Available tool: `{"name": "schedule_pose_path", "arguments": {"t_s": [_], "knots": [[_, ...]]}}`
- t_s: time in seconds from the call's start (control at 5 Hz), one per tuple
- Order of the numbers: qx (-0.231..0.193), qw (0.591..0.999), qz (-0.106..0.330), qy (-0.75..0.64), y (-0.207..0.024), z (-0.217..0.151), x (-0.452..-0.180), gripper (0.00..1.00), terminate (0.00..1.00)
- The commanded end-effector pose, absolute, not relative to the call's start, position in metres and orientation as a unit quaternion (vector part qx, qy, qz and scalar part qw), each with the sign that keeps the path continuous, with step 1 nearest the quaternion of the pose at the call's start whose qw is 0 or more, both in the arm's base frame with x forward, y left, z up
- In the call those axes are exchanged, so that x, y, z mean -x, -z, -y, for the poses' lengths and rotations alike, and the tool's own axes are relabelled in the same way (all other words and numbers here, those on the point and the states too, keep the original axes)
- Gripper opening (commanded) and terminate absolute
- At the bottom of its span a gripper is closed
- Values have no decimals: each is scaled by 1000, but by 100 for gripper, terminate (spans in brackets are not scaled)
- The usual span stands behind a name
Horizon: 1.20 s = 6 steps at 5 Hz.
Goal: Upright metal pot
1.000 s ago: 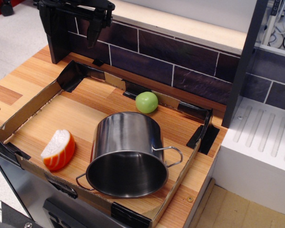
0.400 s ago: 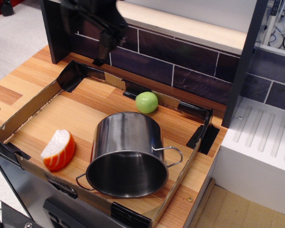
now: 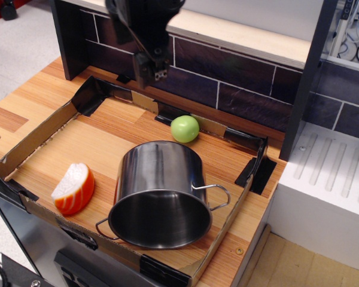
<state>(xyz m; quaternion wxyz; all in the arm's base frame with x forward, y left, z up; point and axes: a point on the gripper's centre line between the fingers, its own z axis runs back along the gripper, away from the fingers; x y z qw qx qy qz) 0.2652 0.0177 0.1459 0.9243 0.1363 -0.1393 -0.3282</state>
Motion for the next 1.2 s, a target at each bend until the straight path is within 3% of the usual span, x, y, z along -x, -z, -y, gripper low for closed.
{"name": "schedule_pose_path", "arguments": {"t_s": [0.0,0.4,1.0], "knots": [[-75,827,189,525,-154,16,-215,100,0],[-72,797,184,570,-131,45,-183,100,0],[-166,764,163,602,-89,63,-184,100,0]]}}
